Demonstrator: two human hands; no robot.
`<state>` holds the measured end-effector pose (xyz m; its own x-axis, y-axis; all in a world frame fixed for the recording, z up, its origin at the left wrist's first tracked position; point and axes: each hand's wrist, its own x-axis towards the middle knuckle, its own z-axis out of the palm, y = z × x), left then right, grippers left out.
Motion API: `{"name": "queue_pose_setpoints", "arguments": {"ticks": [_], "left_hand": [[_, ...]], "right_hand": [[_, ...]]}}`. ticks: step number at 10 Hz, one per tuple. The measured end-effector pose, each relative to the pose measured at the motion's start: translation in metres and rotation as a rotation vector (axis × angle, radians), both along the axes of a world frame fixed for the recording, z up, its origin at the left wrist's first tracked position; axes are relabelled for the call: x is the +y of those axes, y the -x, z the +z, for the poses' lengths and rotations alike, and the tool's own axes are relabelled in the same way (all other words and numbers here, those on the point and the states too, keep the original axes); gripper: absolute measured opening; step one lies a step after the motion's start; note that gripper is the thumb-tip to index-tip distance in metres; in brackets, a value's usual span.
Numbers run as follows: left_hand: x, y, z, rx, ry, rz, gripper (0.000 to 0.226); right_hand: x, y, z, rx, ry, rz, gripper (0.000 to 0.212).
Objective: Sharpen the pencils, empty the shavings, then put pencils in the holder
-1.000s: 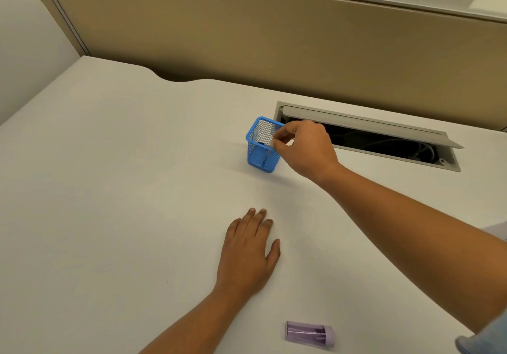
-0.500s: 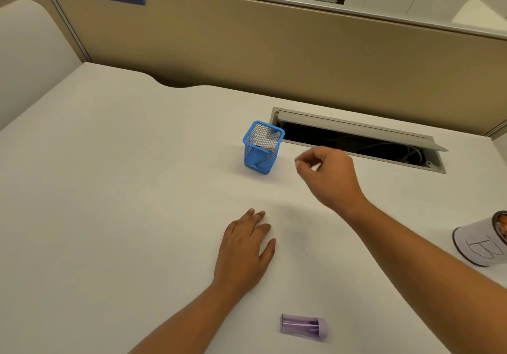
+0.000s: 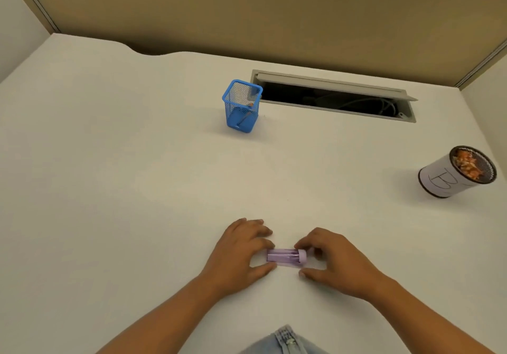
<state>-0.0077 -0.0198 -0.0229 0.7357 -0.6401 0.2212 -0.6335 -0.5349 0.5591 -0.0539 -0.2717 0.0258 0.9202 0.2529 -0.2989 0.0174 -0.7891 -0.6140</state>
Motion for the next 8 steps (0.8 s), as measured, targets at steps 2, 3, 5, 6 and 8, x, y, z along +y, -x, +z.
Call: {"name": "queue_pose_setpoints", "arguments": {"ticks": [2,3,5,6,8], "left_hand": [[-0.013,-0.011,0.008,0.001,-0.037,0.093,0.025],[-0.021,-0.024,0.014,0.018,-0.060,0.130,0.026],[-0.026,-0.029,0.017,0.023,-0.075,0.150,0.028],[-0.026,-0.027,0.018,0.017,-0.078,0.141,0.028],[-0.020,-0.025,0.016,0.059,-0.096,0.161,0.055]], "right_hand": [[0.004,-0.007,-0.014,-0.146,-0.026,-0.160,0.025],[0.003,-0.018,-0.015,-0.172,-0.021,-0.208,0.024],[0.005,-0.026,-0.013,-0.173,0.012,-0.228,0.025],[0.006,-0.024,-0.013,-0.183,0.039,-0.236,0.029],[0.002,-0.011,-0.015,-0.204,0.109,-0.303,0.068]]}}
